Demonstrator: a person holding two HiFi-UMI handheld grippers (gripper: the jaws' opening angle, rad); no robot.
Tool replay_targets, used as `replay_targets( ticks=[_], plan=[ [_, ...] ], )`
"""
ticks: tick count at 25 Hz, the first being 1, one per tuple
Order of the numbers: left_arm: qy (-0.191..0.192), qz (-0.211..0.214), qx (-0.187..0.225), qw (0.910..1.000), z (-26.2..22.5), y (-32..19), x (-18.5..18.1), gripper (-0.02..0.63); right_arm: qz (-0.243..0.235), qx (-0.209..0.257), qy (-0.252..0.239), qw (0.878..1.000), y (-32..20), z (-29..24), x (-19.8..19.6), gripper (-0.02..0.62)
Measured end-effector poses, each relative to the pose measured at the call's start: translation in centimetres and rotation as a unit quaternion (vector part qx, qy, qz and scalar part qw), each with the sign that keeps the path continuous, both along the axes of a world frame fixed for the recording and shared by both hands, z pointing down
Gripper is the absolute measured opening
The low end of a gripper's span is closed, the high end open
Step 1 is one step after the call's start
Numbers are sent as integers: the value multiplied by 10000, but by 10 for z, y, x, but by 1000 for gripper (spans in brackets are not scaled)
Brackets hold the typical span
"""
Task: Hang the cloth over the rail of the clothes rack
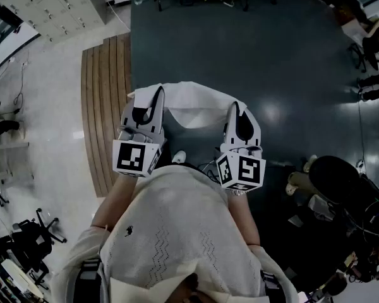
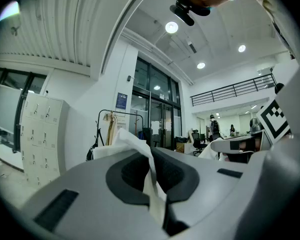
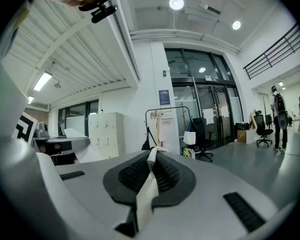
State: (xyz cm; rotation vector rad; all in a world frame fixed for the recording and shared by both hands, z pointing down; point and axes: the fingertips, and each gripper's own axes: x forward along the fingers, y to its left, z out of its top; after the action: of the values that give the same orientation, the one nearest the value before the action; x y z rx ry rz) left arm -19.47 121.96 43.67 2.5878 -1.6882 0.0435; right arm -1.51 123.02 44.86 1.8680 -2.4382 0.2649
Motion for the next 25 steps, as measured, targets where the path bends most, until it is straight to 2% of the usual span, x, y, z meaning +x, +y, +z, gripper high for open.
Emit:
replay_targets(
  ticks=[6,10,19,25],
  plan=[
    [52,58,-24,10000,12,-51,2,15,88,-133,56,9999,-47,16,3,23],
    [107,71,-80,9999,19,-107,-10,15,103,-208,123,9997,-99,22,-8,23],
    [352,178,-58,9992,19,-243,-56,15,150,-249,315,9991,-232,16,-62,23],
    [400,133,90,9991,8,-313,-99,15,201,-103,300,9993,-303,3,-96,23]
  ],
)
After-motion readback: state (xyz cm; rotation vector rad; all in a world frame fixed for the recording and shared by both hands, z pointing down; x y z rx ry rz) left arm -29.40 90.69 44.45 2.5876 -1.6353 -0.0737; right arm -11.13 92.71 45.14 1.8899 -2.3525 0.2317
